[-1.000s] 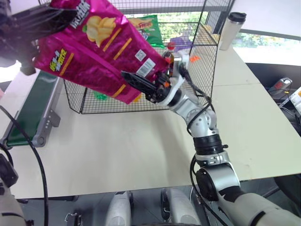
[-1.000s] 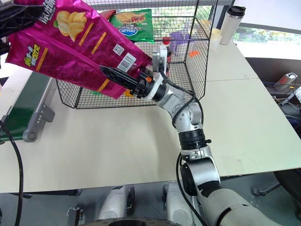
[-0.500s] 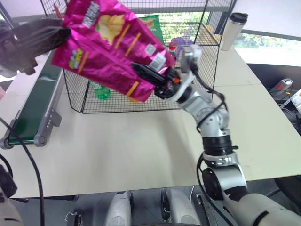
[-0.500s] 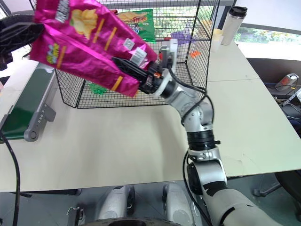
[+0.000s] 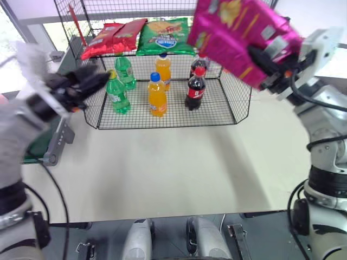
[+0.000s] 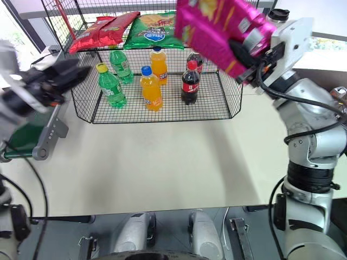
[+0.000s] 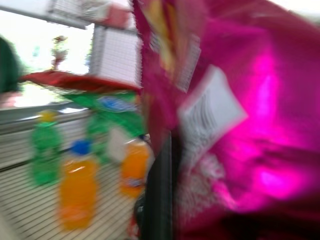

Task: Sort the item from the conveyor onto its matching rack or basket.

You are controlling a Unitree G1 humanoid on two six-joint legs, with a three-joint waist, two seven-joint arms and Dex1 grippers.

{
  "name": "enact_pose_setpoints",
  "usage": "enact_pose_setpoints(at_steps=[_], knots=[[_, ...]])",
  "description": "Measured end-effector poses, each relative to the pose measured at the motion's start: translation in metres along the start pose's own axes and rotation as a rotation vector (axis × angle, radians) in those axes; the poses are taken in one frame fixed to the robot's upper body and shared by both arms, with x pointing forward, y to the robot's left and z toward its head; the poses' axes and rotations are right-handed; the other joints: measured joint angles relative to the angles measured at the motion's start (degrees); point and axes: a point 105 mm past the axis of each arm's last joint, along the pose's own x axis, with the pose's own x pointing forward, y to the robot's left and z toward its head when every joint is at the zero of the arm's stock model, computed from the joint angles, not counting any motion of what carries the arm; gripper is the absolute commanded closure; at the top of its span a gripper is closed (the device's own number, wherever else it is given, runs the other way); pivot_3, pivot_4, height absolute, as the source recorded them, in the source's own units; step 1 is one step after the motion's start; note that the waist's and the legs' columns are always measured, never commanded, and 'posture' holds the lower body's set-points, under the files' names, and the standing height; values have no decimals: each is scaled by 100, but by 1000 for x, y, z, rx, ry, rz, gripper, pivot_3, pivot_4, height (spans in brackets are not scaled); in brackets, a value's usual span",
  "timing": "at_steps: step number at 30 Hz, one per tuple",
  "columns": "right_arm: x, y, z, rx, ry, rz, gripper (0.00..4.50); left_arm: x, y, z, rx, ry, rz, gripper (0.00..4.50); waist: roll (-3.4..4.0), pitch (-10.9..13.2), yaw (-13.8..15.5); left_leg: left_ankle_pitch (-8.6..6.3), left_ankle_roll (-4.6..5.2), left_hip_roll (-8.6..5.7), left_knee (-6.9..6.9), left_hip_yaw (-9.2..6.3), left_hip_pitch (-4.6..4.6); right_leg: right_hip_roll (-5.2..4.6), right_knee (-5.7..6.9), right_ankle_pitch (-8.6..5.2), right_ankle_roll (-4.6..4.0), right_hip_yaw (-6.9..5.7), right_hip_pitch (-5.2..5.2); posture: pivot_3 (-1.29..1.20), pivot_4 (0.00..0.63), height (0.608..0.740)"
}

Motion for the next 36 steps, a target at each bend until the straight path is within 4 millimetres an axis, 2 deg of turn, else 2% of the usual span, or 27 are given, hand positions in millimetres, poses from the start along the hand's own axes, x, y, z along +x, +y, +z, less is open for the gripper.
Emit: enact_pose_setpoints(at_steps=[5, 7, 10, 14, 19, 22, 26, 27, 32, 34, 36], knots=[[26, -1, -5, -353, 25, -84, 4500, 26, -31, -28, -7, 20, -42, 2066, -1, 0, -99, 0, 1, 2, -8, -2, -3, 5, -2, -1, 2, 2, -3, 0, 150, 740], [34, -1, -13, -462, 51, -91, 4500, 30, -40, -31, -11, 12, -61, 2066, -1, 0, -103, 0, 1, 2, -12, -3, -4, 5, -3, -2, 3, 3, -5, 0, 150, 740], [53, 3, -28, -631, 118, -85, 4500, 30, -43, -31, -11, 1, -54, 2066, -1, 1, -119, 1, 2, 2, -15, -3, -3, 7, -1, -2, 2, 4, -10, 0, 150, 740], [82, 8, -44, -719, 194, -100, 4500, 25, -46, -28, -3, -20, -31, 2066, 0, 1, -138, 1, 2, 2, -15, 0, -3, 6, -2, -1, 2, 8, -10, 0, 150, 740], [112, 15, -44, -774, 229, -110, 4500, 19, -48, -23, 13, -30, 3, 2066, 0, 1, -103, 1, 2, 2, -16, -5, -7, 6, -3, -2, 2, 5, -10, 0, 150, 740], [123, 21, -48, -783, 250, -79, 4500, 15, -46, -19, 21, -41, 30, 2066, 0, 1, -83, 1, 2, 1, -15, -6, -8, 4, -6, -2, 2, 4, -8, 0, 150, 740], [123, 26, -68, -800, 313, -13, 3007, 12, -43, -23, 17, -32, 56, 2016, 0, 1, -85, 1, 2, 0, -15, -6, -9, 3, -6, -1, 2, 4, -7, 0, 150, 740], [123, 26, -70, -800, 323, -4, 2491, 11, -43, -23, 17, -31, 58, 2016, 0, 1, -90, 1, 2, 0, -15, -6, -8, 3, -6, -1, 2, 5, -7, 0, 150, 740], [133, 28, -57, -770, 306, 10, 31, 12, -42, -24, 19, -29, 69, 2016, 0, 1, -129, 1, 2, 2, -18, -8, -3, 7, -2, -1, 2, 5, -7, 0, 150, 740], [134, 29, -53, -712, 295, 24, 31, 12, -42, -24, 23, -29, 74, 2016, 0, 1, -127, 1, 2, 3, -19, -9, -2, 9, -2, -1, 2, 4, -7, 0, 150, 740], [135, 38, -49, -584, 285, 78, 31, 12, -41, -25, 23, -28, 76, 2016, 0, 1, -128, 1, 2, 3, -19, -8, -3, 9, -2, -1, 2, 5, -7, 0, 150, 740]])
